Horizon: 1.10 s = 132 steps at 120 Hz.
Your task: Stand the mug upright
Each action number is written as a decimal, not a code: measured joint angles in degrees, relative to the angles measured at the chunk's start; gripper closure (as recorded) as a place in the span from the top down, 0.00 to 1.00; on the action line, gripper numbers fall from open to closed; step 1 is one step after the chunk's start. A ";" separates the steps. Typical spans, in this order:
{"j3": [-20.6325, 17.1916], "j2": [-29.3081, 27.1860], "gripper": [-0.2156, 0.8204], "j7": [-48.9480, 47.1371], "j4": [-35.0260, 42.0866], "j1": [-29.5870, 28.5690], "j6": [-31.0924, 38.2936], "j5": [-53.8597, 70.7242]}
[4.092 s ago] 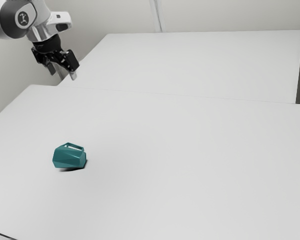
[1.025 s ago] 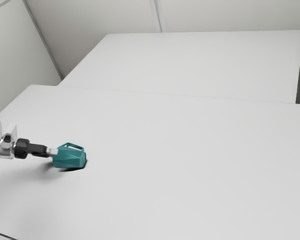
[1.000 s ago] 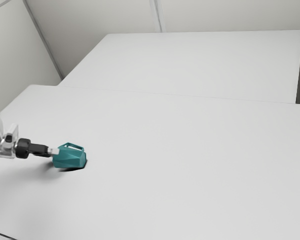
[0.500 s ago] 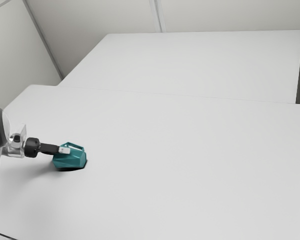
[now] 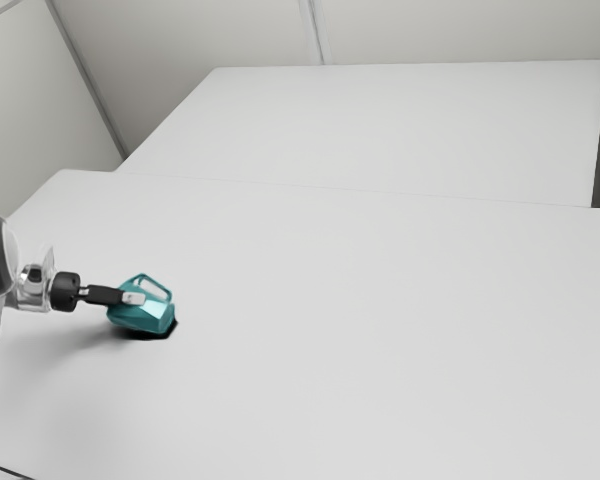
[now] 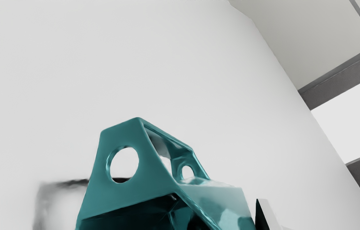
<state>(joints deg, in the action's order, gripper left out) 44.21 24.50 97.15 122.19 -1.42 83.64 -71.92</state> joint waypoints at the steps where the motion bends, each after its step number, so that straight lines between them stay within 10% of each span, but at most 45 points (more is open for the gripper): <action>1: 0.00 -0.08 0.07 0.02 0.00 0.06 -0.02 0.00; 53: -0.46 -6.16 0.04 0.90 -3.77 3.13 -0.44 -2.42; 132: -18.45 -7.51 0.04 -17.78 -19.93 5.78 24.93 31.33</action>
<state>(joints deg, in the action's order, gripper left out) 25.76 16.98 79.37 102.25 4.37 108.57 -40.59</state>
